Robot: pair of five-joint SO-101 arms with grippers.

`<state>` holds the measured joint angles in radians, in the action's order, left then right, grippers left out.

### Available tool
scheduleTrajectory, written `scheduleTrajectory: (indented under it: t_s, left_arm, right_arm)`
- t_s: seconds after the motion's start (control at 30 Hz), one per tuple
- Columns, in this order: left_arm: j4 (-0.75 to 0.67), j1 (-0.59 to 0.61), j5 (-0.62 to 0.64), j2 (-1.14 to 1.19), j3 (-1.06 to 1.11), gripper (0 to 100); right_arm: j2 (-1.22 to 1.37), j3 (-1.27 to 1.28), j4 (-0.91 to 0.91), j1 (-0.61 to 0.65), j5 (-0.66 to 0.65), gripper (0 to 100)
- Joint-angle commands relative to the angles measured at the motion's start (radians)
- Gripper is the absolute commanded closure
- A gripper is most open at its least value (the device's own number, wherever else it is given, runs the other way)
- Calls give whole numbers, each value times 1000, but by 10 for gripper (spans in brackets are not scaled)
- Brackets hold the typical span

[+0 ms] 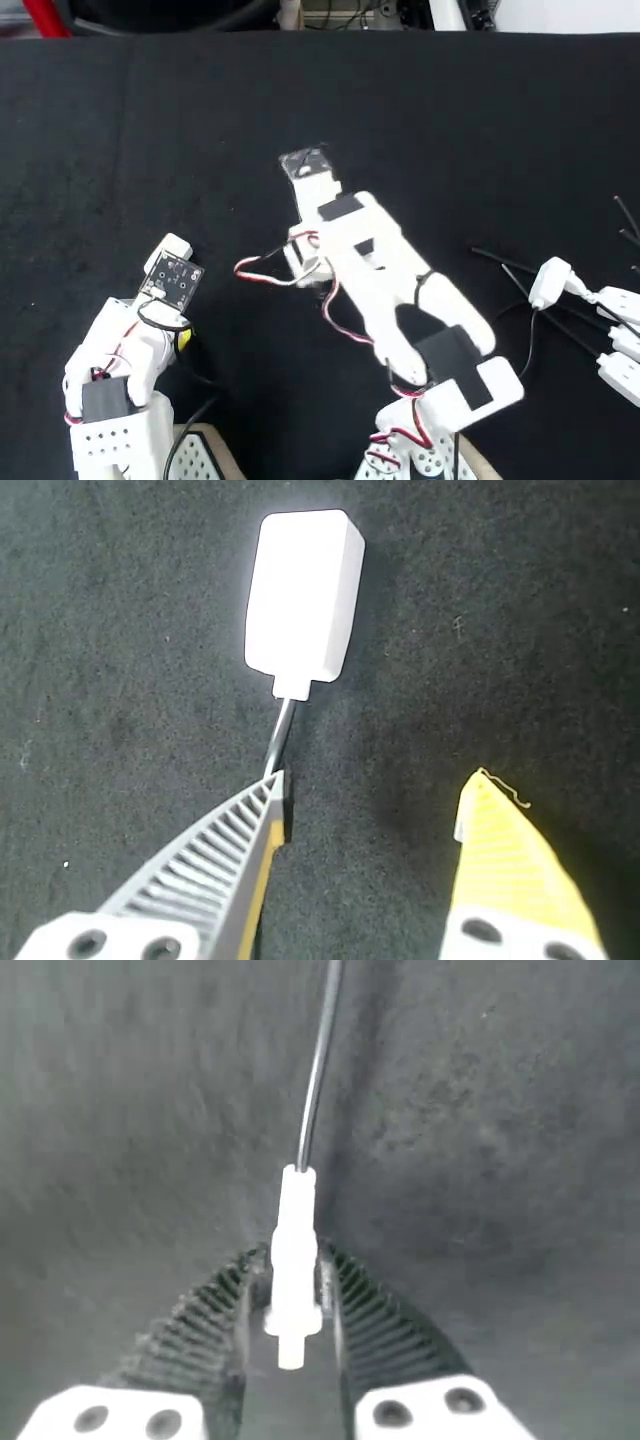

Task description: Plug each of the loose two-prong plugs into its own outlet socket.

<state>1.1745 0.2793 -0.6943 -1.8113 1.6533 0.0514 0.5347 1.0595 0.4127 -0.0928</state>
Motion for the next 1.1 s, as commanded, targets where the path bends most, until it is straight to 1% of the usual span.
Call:
scheduleTrajectory:
  t_s: [0.0,0.1,0.23,0.3,0.53,0.7,0.73,0.83,1.07]
  left_arm:
    - [8,-10,-6,-6,-7,725]
    - [8,-10,-6,-6,-7,725]
    - [9,-10,-6,-6,-7,725]
    - [9,-10,-5,-6,-7,725]
    - [25,-10,-5,-6,-8,726]
    - [26,-10,-6,-6,-8,726]
    - [26,-10,-8,-6,-8,726]
    - [26,-10,-8,-6,-8,726]
    - [28,-10,-8,-6,-8,726]
  right_arm:
    - [4,-48,21,-48,-264,983]
    - [71,-67,63,-40,-313,967]
    - [131,-168,176,-32,-278,853]
    - [151,-202,190,-34,-278,832]
    - [217,-275,193,-28,-278,883]
    - [257,-289,196,-26,-273,949]
    - [259,-291,196,-26,-255,957]
    - [252,-291,196,-26,-222,967]
    - [240,-289,219,-25,-221,986]
